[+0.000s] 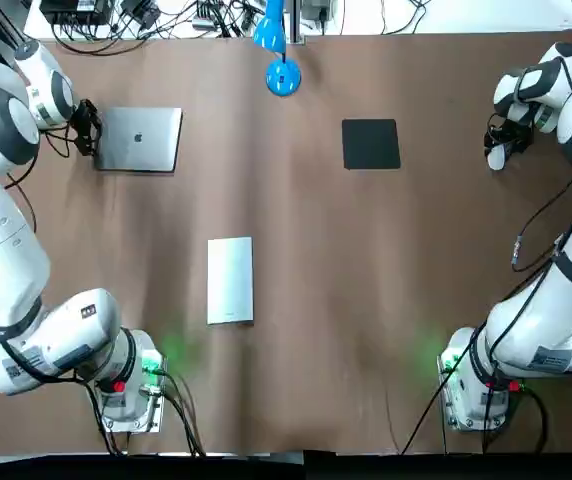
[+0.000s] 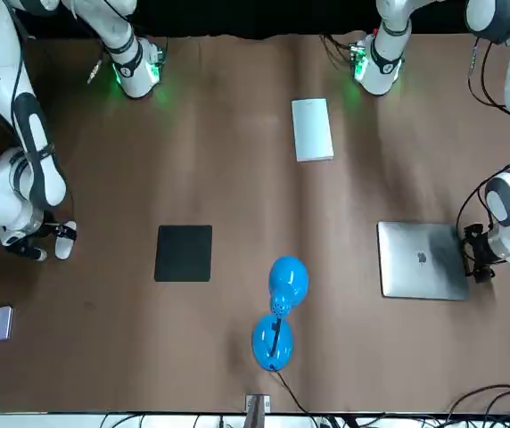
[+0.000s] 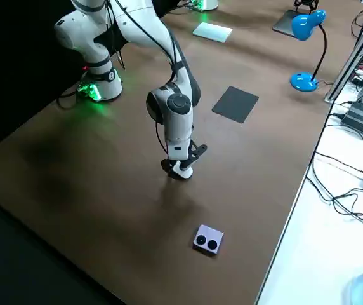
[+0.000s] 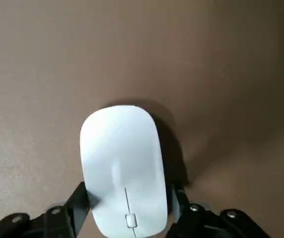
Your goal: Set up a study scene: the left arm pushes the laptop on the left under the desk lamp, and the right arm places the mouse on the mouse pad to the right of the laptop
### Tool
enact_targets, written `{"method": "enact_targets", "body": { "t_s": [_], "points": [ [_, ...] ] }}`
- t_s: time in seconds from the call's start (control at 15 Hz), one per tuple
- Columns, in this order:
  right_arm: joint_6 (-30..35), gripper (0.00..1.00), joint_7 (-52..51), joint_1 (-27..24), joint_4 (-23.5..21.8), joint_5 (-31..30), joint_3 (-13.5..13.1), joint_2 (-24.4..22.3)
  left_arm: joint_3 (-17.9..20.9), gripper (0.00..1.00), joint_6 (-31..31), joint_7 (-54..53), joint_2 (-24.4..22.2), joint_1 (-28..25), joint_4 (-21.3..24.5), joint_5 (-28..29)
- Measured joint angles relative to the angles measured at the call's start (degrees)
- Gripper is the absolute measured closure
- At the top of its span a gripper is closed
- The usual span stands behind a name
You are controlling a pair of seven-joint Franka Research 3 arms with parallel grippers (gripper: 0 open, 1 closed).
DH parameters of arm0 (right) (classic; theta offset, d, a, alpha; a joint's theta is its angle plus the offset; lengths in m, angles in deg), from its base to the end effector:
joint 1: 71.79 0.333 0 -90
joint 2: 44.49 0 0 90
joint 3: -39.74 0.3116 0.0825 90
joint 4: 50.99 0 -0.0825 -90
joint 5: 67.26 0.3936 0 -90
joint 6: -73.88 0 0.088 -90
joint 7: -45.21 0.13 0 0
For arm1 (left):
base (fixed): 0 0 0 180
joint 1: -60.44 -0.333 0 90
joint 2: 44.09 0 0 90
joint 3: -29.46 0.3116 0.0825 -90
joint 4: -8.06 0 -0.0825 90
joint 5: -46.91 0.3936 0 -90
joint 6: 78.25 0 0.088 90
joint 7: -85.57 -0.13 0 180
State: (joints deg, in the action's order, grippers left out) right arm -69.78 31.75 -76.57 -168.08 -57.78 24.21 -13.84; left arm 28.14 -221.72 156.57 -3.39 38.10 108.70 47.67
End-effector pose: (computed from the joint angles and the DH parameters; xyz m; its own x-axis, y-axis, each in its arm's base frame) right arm 0.5540 -0.2085 0.1455 0.9738 -0.2213 -0.0517 -0.2197 -0.9750 0.0342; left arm 0.6240 0.2407 0.1331 -0.0307 0.9995 0.0058 0.9988 0.0305 0.0376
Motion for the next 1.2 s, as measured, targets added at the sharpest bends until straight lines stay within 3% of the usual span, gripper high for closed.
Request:
{"method": "enact_targets", "body": {
  "t_s": [0.4,0.67,0.73,0.8,1.2],
  "points": [
    [-2.3,0.26,0.0,0.0,0.0,0.6,0.3,0.9,-0.4,0.00,-0.1,0.8,-0.4,3.3,1.0,0.4],
    [-3.3,0.26,0.0,0.0,0.2,0.6,0.7,1.5,-2.7,0.00,-0.9,3.2,-1.0,4.1,2.8,0.4],
    [-3.3,0.33,0.0,0.0,0.2,0.7,0.8,1.5,-3.4,0.00,-1.0,3.6,-1.0,4.6,3.1,0.4],
    [-3.3,0.39,0.0,0.0,0.3,0.8,0.9,1.5,-3.9,0.00,-1.1,4.4,-1.0,5.6,3.5,0.4],
    [-2.5,0.39,0.0,0.1,0.8,0.8,1.0,1.4,-4.5,0.00,-1.3,9.5,-0.9,14.2,4.9,0.4]
  ]
}}
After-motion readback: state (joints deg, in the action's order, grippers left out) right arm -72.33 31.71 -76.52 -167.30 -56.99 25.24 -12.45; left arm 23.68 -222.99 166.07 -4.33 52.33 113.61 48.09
